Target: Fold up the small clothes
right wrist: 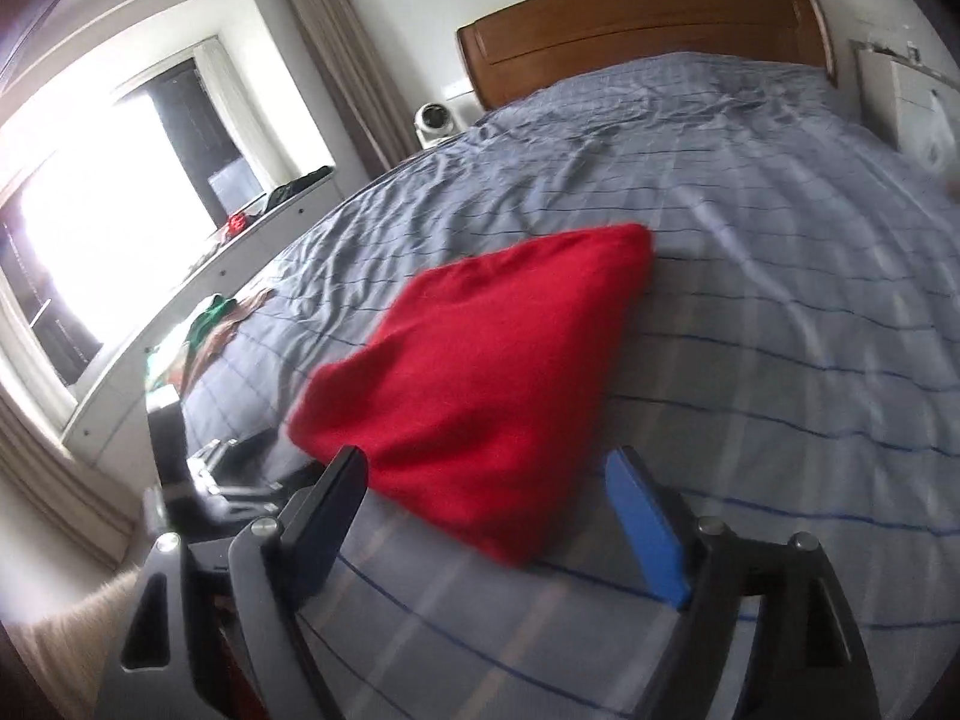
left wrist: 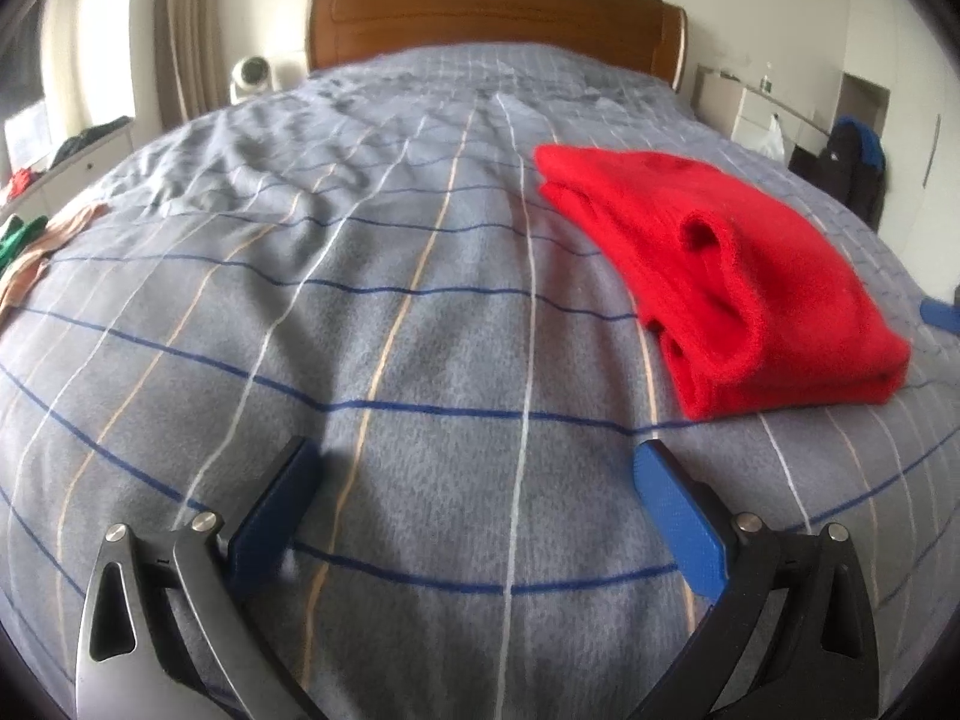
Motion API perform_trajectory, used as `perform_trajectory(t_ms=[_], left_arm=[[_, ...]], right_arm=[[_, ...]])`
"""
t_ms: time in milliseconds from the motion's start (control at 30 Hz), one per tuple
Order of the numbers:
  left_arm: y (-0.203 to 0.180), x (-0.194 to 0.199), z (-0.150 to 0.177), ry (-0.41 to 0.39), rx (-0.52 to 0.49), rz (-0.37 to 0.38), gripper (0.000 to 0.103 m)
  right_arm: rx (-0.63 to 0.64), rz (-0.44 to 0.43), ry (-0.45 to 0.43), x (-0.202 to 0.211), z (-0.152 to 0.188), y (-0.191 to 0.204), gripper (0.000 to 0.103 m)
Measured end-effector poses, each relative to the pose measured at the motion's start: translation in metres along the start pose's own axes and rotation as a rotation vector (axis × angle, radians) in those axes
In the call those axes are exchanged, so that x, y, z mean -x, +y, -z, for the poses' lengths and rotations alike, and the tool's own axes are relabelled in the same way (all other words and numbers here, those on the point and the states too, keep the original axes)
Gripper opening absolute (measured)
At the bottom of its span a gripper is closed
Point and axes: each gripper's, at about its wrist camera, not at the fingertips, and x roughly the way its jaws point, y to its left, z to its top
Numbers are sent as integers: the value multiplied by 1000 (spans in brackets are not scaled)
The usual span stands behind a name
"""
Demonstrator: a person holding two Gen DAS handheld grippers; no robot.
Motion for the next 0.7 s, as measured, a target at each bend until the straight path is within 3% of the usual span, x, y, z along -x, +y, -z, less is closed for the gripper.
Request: perform_trajectory(t_ms=[100, 267, 400, 500, 567, 700], left_arm=[[5, 16, -6, 25, 1, 57, 102], [17, 52, -42, -58, 49, 214, 102], [14, 28, -88, 31, 119, 395, 102], [0, -17, -110, 107, 147, 369, 102], [-13, -51, -118, 180, 146, 345, 102], [-33, -88, -119, 261, 125, 318, 102]], right_arm=[[-71, 33, -4, 12, 11, -26, 81], [-127, 89, 11, 23, 16, -57, 81], [-182, 54, -27, 17, -2, -62, 81], [-261, -35, -46, -4, -25, -59, 85], [-350, -117, -2, -35, -42, -61, 87], [-419, -156, 92, -93, -63, -67, 87]])
